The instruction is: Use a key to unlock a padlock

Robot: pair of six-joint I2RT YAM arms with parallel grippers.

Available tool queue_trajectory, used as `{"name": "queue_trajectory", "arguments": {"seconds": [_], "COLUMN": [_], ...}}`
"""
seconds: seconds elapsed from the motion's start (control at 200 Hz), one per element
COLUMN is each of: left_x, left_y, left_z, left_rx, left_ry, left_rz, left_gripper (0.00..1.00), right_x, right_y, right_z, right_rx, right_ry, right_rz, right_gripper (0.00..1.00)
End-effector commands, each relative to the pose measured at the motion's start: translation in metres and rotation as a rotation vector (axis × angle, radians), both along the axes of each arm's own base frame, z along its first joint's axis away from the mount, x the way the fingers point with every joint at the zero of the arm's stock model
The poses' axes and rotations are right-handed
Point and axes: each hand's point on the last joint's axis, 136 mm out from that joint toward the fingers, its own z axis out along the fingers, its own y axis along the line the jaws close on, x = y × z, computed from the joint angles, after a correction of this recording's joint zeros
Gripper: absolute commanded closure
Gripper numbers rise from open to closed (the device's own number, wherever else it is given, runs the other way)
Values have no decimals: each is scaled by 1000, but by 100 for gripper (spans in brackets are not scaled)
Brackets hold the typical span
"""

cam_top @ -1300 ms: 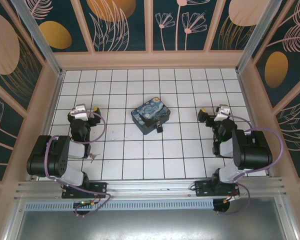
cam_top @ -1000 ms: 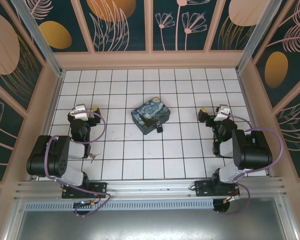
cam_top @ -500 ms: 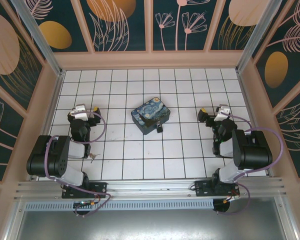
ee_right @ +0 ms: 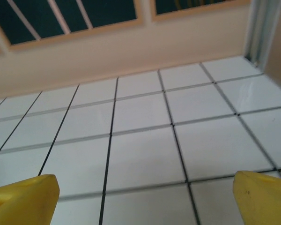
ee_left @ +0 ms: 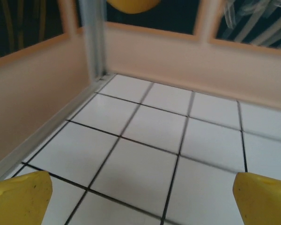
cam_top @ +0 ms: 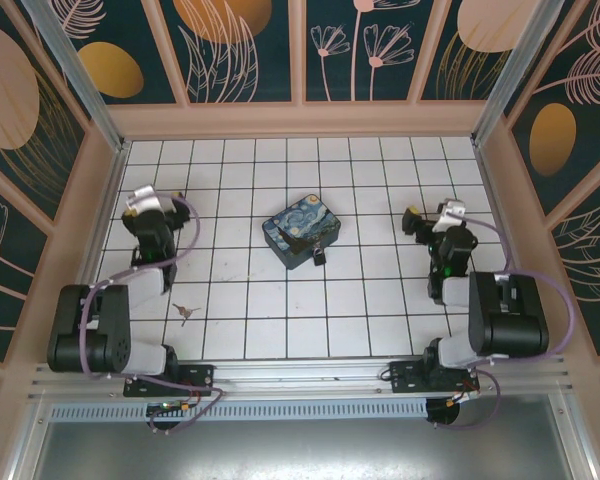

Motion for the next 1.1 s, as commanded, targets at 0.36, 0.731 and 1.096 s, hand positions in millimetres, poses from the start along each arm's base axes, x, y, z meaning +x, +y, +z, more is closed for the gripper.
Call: {"name": "queue_trajectory", "arguments": {"seconds": [0.36, 0.731, 1.096], "left_x": [-178, -188, -204], "left_y": [1, -36, -51], "left_z": [-102, -150, -164], "left_rx": [-568, -649, -643], "left_ry": [721, 913, 974], "left_rz": [530, 422, 437], "left_gripper": [17, 36, 49], "right_x": [13, 19, 26], "right_y": [49, 59, 62], "right_z": [32, 40, 36], "right_rx": [44, 28, 56], "right_ry": [241, 255, 288], "right_rz": [-15, 43, 40], "right_gripper": [14, 17, 18]}}
